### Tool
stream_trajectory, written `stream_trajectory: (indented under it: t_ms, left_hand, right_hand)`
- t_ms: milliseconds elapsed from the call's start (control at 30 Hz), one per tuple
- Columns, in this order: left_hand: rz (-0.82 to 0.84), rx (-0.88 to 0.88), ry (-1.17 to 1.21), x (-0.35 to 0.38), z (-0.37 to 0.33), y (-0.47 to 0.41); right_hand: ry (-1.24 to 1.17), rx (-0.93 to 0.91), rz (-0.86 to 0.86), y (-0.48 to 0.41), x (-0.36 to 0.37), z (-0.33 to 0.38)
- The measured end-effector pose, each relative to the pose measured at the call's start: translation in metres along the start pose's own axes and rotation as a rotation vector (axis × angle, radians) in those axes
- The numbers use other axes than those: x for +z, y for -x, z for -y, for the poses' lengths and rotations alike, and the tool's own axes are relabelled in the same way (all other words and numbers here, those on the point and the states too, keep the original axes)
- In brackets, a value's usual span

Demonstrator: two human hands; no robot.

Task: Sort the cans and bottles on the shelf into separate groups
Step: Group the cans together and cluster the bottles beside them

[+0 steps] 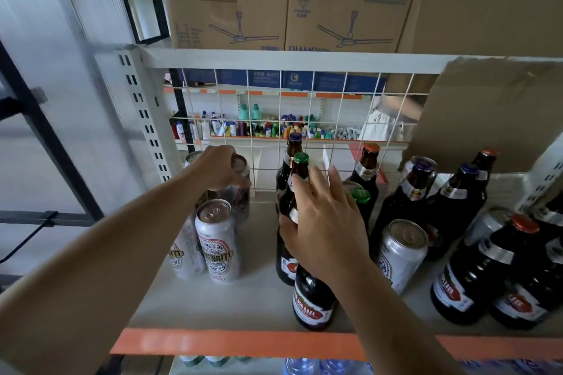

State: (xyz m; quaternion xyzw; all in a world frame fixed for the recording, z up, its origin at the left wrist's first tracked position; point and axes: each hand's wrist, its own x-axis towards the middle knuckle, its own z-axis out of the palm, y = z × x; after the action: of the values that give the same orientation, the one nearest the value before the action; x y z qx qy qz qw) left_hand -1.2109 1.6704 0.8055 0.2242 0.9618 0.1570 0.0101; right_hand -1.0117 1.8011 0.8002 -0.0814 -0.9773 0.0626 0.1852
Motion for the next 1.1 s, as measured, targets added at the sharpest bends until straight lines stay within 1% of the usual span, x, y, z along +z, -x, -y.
stream_trajectory:
  t_ms: [133,367,533,633,800,1000,1100]
  left_hand:
    - [0.006,-0.029,0.006,0.003,0.002,-0.011]
    - [0.04,-0.063,0.026,0.013,-0.004,-0.021]
    - [0.033,-0.036,-0.064,0.009,-0.009,-0.024]
    - [0.023,-0.03,-0.097,0.008,-0.008,-0.026]
    - [-0.021,-0.017,-0.048,0.015,0.0,-0.034]
    - [-0.059,-0.041,-0.207,0.014,0.002,-0.038]
    - [-0.041,-0.05,-0.206,0.013,0.007,-0.04]
  right_hand:
    - [-0.002,0.005,0.057,-0.001,-0.001,0.0]
    - [-0.016,0.007,0.109,0.0,-0.006,0.0]
    - [-0.026,0.021,0.086,-0.001,-0.004,0.0]
    - [-0.02,0.023,0.1,-0.002,-0.001,0.0]
    - [-0.01,0.046,0.034,-0.002,0.004,-0.001]
    - [-0.006,0.068,-0.017,-0.002,0.008,-0.001]
    - [0.001,0.072,-0.048,-0.002,0.01,-0.001]
